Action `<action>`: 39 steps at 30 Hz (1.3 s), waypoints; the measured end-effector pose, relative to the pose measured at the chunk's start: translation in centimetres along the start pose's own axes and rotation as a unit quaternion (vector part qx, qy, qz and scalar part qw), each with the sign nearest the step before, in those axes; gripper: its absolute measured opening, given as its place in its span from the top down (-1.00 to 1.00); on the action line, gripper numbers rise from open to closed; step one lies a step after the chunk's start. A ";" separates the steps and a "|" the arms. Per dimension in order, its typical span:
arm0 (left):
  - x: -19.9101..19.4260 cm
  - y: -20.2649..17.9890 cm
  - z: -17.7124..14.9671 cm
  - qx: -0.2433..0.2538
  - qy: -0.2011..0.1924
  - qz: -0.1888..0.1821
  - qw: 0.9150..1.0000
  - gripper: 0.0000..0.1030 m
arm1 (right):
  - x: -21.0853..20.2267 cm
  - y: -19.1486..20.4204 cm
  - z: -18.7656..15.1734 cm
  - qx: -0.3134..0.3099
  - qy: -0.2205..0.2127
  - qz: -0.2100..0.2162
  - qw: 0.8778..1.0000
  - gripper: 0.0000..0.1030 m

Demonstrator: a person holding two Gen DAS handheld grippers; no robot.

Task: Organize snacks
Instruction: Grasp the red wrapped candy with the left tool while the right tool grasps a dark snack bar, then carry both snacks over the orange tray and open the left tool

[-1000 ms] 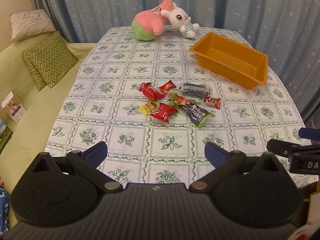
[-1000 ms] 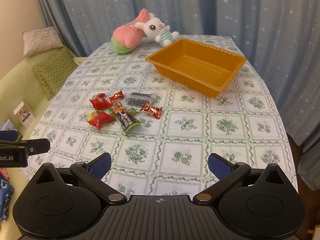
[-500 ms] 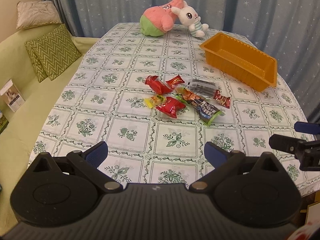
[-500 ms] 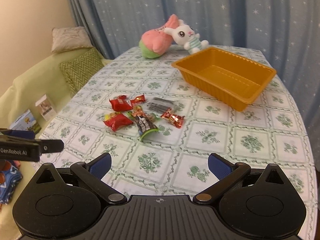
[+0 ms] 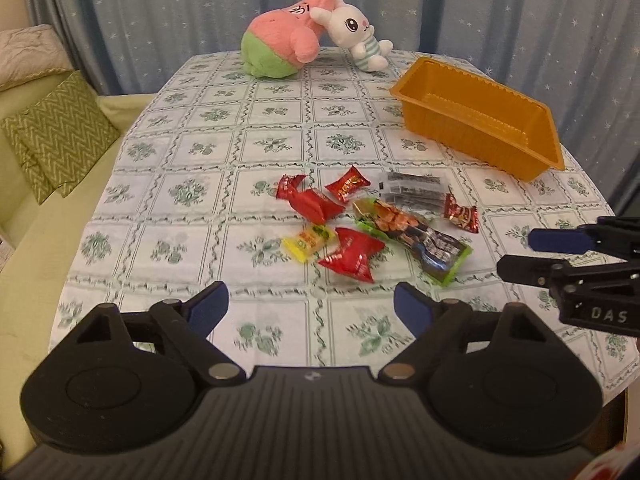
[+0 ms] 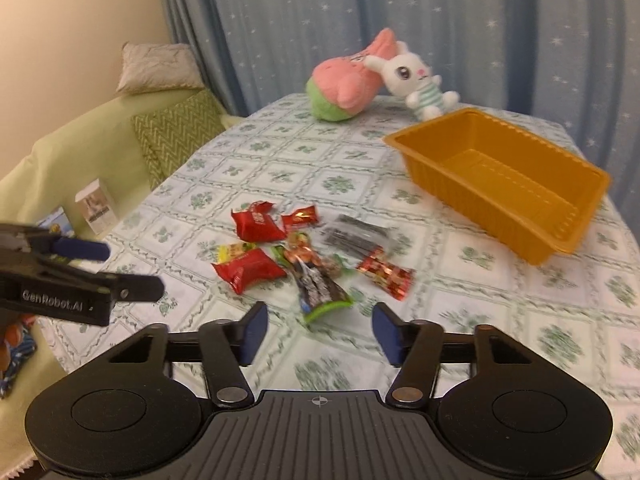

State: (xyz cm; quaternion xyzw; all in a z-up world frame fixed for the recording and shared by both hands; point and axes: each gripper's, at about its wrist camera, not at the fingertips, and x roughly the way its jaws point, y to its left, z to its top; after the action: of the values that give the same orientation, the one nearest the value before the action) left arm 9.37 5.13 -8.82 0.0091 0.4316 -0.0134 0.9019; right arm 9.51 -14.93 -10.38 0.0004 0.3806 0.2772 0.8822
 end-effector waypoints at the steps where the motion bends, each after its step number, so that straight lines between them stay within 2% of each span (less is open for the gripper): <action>1: 0.6 0.3 0.3 0.004 0.002 -0.004 1.000 -0.63 | 0.8 0.3 0.2 -0.007 0.002 -0.001 1.000 0.18; 8: 3.8 1.7 2.0 0.029 0.014 -0.025 0.999 -0.56 | 5.4 1.6 1.9 -0.052 0.001 -0.013 0.999 0.27; 19: 7.2 3.1 3.2 0.053 0.036 -0.049 0.997 -0.48 | 10.7 2.2 2.4 -0.115 0.034 -0.036 0.992 0.28; 23: 7.9 3.4 3.5 0.056 0.041 -0.059 0.996 -0.46 | 11.6 2.4 2.2 -0.135 0.043 -0.041 0.989 0.36; 33: 8.7 2.7 4.0 0.076 0.051 -0.080 0.993 -0.39 | 12.5 3.5 1.6 -0.186 0.047 -0.062 0.979 0.40; 39: 8.8 2.4 4.4 0.087 0.051 -0.084 0.991 -0.38 | 11.6 3.2 1.9 -0.157 0.040 -0.066 0.985 0.43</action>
State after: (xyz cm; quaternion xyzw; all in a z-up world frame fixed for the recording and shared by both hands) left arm 18.42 7.25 -12.90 0.0518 0.4731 -0.1265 0.8703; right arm 15.69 -6.12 -16.14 -0.1738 0.3664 0.2747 0.8718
